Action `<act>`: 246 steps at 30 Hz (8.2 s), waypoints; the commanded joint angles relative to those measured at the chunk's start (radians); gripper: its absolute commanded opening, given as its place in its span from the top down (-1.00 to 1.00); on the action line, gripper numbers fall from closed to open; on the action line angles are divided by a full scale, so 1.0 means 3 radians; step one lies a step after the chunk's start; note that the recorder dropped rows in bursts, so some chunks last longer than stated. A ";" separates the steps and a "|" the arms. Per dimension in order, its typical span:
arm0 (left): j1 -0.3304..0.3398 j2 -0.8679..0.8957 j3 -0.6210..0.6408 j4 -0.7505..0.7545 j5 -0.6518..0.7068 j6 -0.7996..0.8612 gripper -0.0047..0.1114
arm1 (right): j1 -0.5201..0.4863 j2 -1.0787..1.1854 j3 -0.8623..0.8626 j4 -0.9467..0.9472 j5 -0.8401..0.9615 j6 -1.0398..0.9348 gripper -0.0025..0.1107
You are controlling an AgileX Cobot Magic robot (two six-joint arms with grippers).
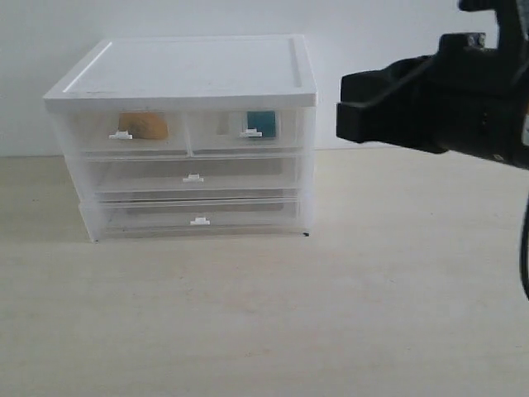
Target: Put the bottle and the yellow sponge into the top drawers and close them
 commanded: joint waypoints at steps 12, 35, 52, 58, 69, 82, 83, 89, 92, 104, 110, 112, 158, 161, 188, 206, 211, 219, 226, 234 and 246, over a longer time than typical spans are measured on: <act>-0.0017 -0.1634 0.0417 -0.0037 0.0177 -0.0201 0.85 | -0.0002 -0.1682 0.1008 -0.0003 -0.0645 0.0005 0.96; -0.0017 -0.3195 0.0464 -0.0037 0.1074 -0.0029 0.85 | -0.0002 -0.3340 0.1779 -0.0010 -0.0281 -0.0124 0.96; -0.0017 -0.3195 0.0464 -0.0037 0.1178 -0.0022 0.85 | -0.0002 -0.3332 0.1779 -0.0010 -0.0174 -0.0124 0.96; -0.0017 -0.3195 0.0464 -0.0037 0.1178 -0.0022 0.85 | -0.0002 -0.3332 0.1779 -0.0010 -0.0174 -0.0124 0.96; 0.0003 -0.3195 0.0630 0.1047 0.1101 -0.0027 0.85 | -0.0002 -0.3332 0.1779 -0.0010 -0.0174 -0.0124 0.96; 0.0382 -0.3195 0.1484 0.1861 0.0618 -0.1136 0.85 | -0.0002 -0.3332 0.1779 -0.0010 -0.0174 -0.0124 0.96; 0.0425 -0.3195 0.1537 0.1861 0.0565 -0.1136 0.85 | -0.0002 -0.3332 0.1779 -0.0010 -0.0174 -0.0124 0.96; 0.0618 -0.3195 0.1905 0.1642 0.0053 -0.1136 0.85 | -0.0002 -0.3332 0.1779 -0.0010 -0.0174 -0.0124 0.96; 0.0709 -0.3195 0.2058 0.1623 0.0005 -0.1136 0.85 | -0.0002 -0.3332 0.1779 -0.0010 -0.0174 -0.0124 0.96; 0.0807 -0.3195 0.2305 0.1367 0.0322 -0.1033 0.85 | -0.0002 -0.3332 0.1779 -0.0010 -0.0174 -0.0124 0.96; 0.0807 -0.3195 0.2305 0.1271 0.0735 -0.0993 0.85 | -0.0002 -0.3332 0.1779 -0.0010 -0.0174 -0.0124 0.96; 0.0807 -0.3195 0.2305 0.1271 0.0864 -0.0985 0.85 | -0.0002 -0.3332 0.1779 -0.0010 -0.0174 -0.0124 0.96; 0.0807 -0.3195 0.2305 0.1187 0.1367 -0.0806 0.85 | -0.0002 -0.3332 0.1779 -0.0010 -0.0174 -0.0124 0.96; 0.0807 -0.3195 0.2305 0.1187 0.1361 -0.0806 0.85 | 0.0031 -0.3332 0.1779 0.0009 -0.0147 -0.0124 0.96; 0.0807 -0.3195 0.2305 0.1187 0.1361 -0.0806 0.85 | -0.1596 -0.3671 0.2313 0.1046 0.0428 -0.1290 0.96; 0.0807 -0.3195 0.2305 0.1187 0.1361 -0.0806 0.85 | -0.1596 -0.3671 0.2313 0.1207 0.1799 -0.1652 0.96; 0.0807 -0.3195 0.2305 0.1187 0.1361 -0.0806 0.85 | -0.1596 -0.3671 0.2313 0.1207 0.1873 -0.1842 0.96; 0.0807 -0.3195 0.2305 0.1187 0.1361 -0.0806 0.85 | -0.1596 -0.3671 0.2313 0.1207 0.1870 -0.1775 0.96; 0.0807 -0.3195 0.2305 0.1187 0.1361 -0.0806 0.85 | -0.1596 -0.3671 0.2313 0.1207 0.1870 -0.1775 0.96; 0.0807 -0.3195 0.2305 0.1187 0.1361 -0.0806 0.85 | -0.1596 -0.3671 0.2313 0.1207 0.1870 -0.1775 0.96; 0.0807 -0.3195 0.2305 0.1187 0.1361 -0.0806 0.85 | -0.1596 -0.3671 0.2313 0.1207 0.1870 -0.1775 0.96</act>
